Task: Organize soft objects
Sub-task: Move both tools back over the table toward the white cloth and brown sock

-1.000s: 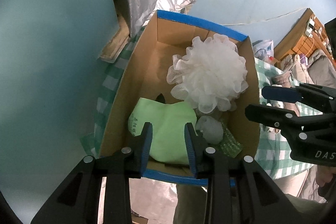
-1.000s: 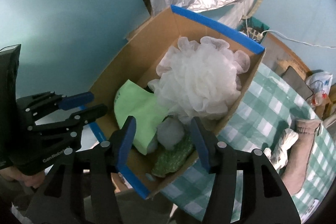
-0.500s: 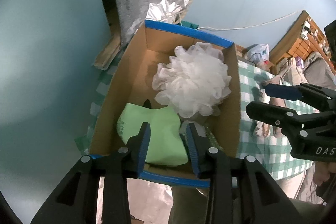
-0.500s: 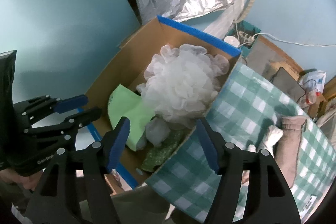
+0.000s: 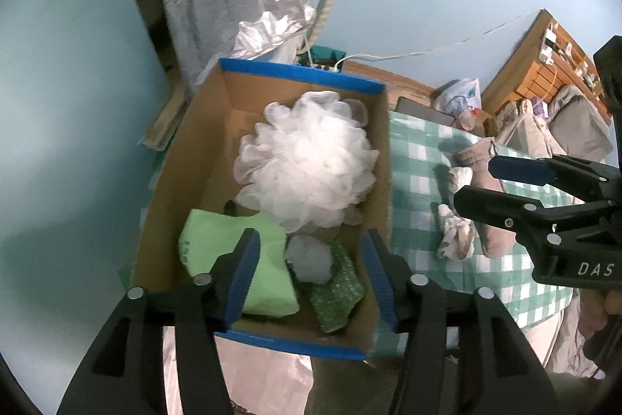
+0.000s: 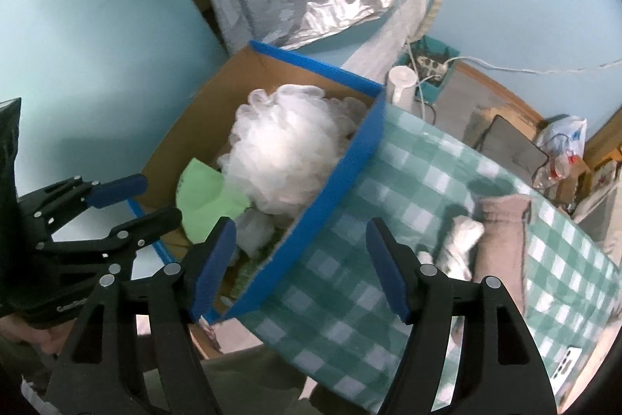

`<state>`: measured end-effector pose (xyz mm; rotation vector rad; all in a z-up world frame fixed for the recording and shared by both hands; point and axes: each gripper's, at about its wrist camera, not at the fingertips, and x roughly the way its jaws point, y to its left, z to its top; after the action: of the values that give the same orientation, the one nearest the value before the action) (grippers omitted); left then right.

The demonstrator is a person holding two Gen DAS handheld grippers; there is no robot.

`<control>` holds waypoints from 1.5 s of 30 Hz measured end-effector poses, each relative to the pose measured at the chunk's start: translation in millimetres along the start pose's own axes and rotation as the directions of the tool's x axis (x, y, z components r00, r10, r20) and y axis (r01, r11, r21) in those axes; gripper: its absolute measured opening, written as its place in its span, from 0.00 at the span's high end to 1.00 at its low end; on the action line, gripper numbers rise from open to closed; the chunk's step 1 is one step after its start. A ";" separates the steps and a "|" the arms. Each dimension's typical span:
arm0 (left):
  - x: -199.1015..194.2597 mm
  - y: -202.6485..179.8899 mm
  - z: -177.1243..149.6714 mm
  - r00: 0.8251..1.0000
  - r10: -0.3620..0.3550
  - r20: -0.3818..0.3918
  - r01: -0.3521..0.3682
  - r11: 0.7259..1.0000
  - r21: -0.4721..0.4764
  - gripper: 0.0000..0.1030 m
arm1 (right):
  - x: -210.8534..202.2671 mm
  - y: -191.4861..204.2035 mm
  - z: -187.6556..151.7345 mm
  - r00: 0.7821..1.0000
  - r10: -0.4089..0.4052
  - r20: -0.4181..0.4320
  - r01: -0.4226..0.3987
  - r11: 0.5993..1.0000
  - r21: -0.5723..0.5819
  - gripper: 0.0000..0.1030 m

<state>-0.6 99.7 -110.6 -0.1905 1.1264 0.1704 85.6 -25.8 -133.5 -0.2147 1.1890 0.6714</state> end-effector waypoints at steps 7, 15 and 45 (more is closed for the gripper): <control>2.4 -27.1 6.1 1.000 -0.030 0.001 0.029 0.999 0.029 0.32 | -11.9 -32.5 -9.7 1.000 -0.028 -0.002 0.028 0.999 0.039 0.33; 9.0 -59.0 11.8 0.999 -0.047 -0.011 0.047 0.996 0.081 0.28 | -25.1 -64.8 -21.7 0.998 -0.056 0.001 0.056 0.995 0.080 0.33; 45.8 -166.4 12.4 0.990 -0.094 -0.102 0.115 0.968 0.223 0.20 | -42.5 -173.2 -77.9 0.988 -0.138 -0.070 0.148 0.973 0.175 0.32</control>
<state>67.9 -57.2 -136.1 -0.0527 1.2140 -0.0632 117.2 -216.4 -156.9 -0.1672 1.2691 0.4314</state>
